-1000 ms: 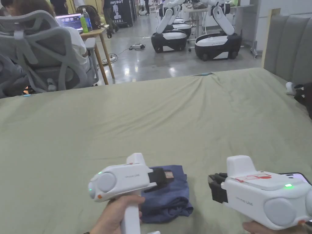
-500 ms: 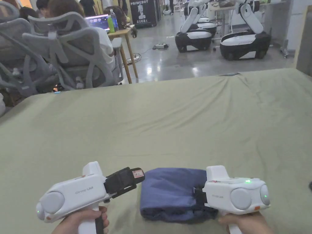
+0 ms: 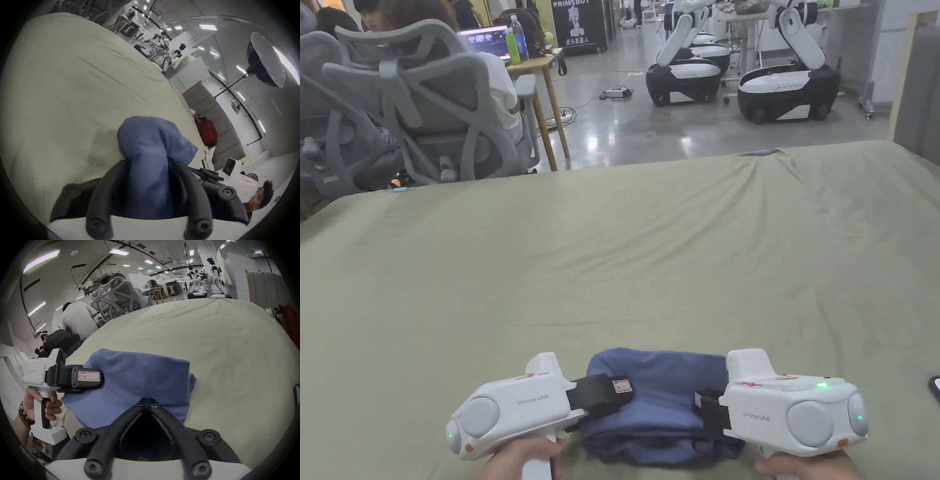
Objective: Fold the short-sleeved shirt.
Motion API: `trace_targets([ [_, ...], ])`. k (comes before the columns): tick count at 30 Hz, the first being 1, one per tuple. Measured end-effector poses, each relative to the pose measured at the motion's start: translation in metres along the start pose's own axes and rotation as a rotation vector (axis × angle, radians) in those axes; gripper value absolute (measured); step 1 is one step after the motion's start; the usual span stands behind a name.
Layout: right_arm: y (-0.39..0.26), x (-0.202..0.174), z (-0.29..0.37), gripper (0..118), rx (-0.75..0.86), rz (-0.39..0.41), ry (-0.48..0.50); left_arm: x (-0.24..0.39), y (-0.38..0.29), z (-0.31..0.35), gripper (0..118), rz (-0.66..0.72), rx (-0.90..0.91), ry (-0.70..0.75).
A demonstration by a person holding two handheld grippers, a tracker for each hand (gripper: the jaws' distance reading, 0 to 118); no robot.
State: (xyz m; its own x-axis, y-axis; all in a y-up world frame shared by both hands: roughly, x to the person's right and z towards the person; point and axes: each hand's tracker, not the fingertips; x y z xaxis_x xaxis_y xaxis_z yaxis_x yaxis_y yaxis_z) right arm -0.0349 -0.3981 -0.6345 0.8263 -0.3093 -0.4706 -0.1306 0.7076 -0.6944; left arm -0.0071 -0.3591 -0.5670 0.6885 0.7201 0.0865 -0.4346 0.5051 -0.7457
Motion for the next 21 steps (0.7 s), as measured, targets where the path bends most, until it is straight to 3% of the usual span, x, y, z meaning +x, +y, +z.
trace_targets([
  [6, 0.027, -0.030, 0.001, 0, -0.057, 0.070, -0.047, -0.011, -0.006, 0.038, 27, -0.078, -0.042, -0.037],
  [9, 0.049, -0.058, 0.005, 0, 0.058, 0.087, -0.023, -0.033, 0.018, 0.053, 27, -0.098, -0.011, -0.008],
  [12, 0.073, -0.096, 0.002, 0, 0.131, 0.161, -0.056, -0.064, 0.063, 0.088, 27, -0.073, 0.027, 0.014],
  [15, 0.089, -0.134, -0.009, 0, 0.198, 0.257, -0.049, -0.151, 0.107, 0.111, 27, -0.110, 0.075, 0.121],
  [21, 0.093, -0.183, -0.041, 0, 0.179, 0.273, 0.089, -0.291, 0.178, 0.215, 27, -0.081, 0.087, 0.203],
])
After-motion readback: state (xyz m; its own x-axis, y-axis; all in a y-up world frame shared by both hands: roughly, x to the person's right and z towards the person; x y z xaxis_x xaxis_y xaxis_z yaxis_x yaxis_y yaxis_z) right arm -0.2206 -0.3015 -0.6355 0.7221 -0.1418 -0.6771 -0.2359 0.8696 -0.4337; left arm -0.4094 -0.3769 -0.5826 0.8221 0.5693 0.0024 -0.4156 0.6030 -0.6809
